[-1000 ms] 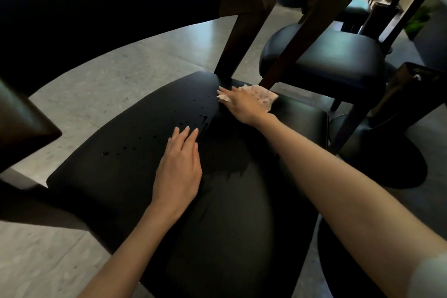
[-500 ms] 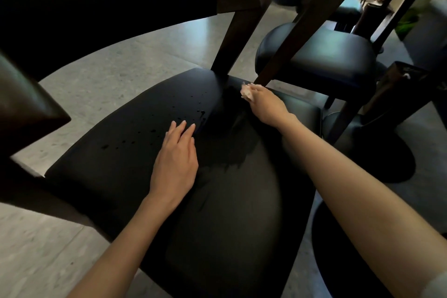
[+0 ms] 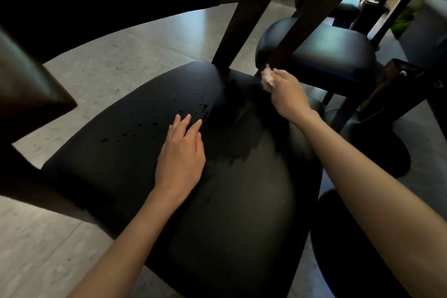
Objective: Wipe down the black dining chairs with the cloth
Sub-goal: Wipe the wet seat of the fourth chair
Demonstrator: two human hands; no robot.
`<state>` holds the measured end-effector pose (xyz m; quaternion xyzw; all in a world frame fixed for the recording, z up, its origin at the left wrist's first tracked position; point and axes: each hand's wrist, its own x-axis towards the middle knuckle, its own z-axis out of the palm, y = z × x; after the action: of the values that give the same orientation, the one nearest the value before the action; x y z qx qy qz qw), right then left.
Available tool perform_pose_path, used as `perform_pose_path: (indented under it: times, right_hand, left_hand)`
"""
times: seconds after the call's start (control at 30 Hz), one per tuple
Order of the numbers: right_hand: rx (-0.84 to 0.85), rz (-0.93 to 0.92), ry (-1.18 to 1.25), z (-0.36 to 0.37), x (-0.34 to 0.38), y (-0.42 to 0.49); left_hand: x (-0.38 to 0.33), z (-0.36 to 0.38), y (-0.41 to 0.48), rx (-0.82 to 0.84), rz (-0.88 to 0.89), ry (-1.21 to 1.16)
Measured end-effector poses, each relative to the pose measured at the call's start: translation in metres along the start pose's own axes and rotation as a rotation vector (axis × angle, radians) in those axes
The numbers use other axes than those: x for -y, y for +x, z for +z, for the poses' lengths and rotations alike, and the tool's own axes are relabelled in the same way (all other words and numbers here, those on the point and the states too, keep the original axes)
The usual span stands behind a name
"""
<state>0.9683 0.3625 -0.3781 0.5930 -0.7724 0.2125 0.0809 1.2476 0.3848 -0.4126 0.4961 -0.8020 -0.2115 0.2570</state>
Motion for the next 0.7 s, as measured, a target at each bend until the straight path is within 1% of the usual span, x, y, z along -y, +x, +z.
perform_pose_path:
  times: [0.03, 0.07, 0.13, 0.2, 0.3, 0.47, 0.57, 0.7]
  right_hand:
    - [0.029, -0.049, 0.008, 0.008, 0.014, 0.015]
    - [0.078, -0.059, 0.022, 0.017, 0.026, 0.029]
    - [0.202, -0.038, 0.034, 0.035, 0.043, 0.049]
    - [0.297, -0.023, -0.021, 0.047, 0.047, 0.056]
    - [0.324, -0.010, -0.027, 0.050, 0.039, 0.061]
    - [0.373, 0.127, -0.047, 0.036, 0.020, 0.059]
    - [0.357, 0.148, -0.070, 0.025, -0.001, 0.043]
    - [0.302, 0.235, -0.063, 0.007, -0.029, 0.013]
  left_hand:
    - [0.000, 0.000, 0.000, -0.003, 0.005, -0.003]
    - [0.000, -0.001, 0.000, -0.007, 0.013, -0.004]
    - [0.001, -0.002, 0.000, -0.018, 0.025, -0.006]
    - [0.001, -0.001, 0.000, -0.015, 0.020, -0.012]
    - [0.001, -0.002, 0.000, -0.006, 0.001, -0.022]
    - [0.002, -0.003, 0.001, 0.011, 0.008, -0.013]
    - [0.002, -0.004, 0.001, 0.021, 0.004, -0.016]
    - [0.000, -0.005, 0.001, 0.022, 0.002, -0.019]
